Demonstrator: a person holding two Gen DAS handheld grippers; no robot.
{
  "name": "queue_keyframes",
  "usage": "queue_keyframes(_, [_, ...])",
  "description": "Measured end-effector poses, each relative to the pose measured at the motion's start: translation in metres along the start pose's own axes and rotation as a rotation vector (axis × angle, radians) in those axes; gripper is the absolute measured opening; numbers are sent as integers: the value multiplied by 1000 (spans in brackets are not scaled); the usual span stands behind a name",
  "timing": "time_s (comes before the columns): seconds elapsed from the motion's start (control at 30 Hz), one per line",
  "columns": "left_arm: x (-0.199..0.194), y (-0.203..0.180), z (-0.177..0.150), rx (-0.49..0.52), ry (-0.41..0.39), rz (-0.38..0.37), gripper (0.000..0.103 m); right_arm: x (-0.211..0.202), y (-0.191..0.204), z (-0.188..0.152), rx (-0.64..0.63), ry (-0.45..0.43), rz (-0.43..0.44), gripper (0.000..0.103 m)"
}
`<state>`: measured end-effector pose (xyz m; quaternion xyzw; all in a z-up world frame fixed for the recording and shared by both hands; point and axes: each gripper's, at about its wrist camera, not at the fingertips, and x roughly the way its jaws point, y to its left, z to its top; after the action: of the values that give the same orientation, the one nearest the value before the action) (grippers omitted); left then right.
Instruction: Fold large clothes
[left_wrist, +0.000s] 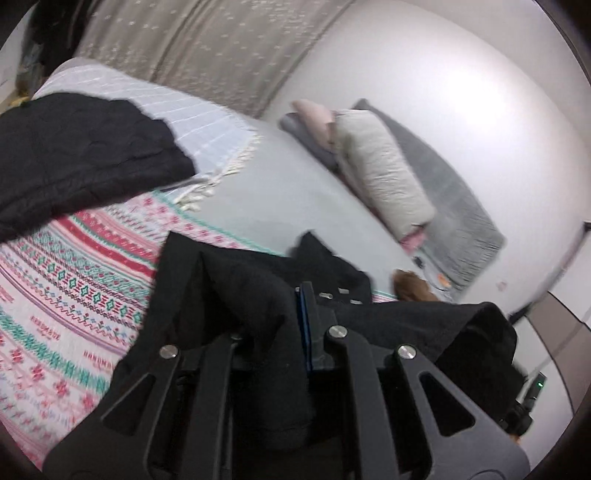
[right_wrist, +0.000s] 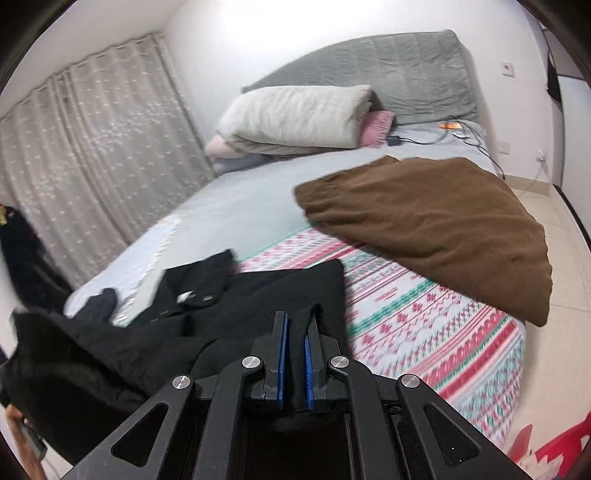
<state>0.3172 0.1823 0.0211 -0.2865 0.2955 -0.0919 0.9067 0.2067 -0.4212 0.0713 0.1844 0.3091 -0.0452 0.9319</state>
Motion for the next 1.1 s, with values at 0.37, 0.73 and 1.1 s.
queue_keyframes(0.37, [51, 19, -27, 145, 112, 173, 62, 93, -14, -34, -98, 90, -162, 22])
queue_keyframes(0.73, [17, 20, -8, 254, 93, 159, 88, 32, -11, -11, -117, -68, -20, 74])
queue_keyframes(1.1, [46, 45, -29, 169, 172, 123, 52, 110, -6, -53, -177, 134, -140, 36])
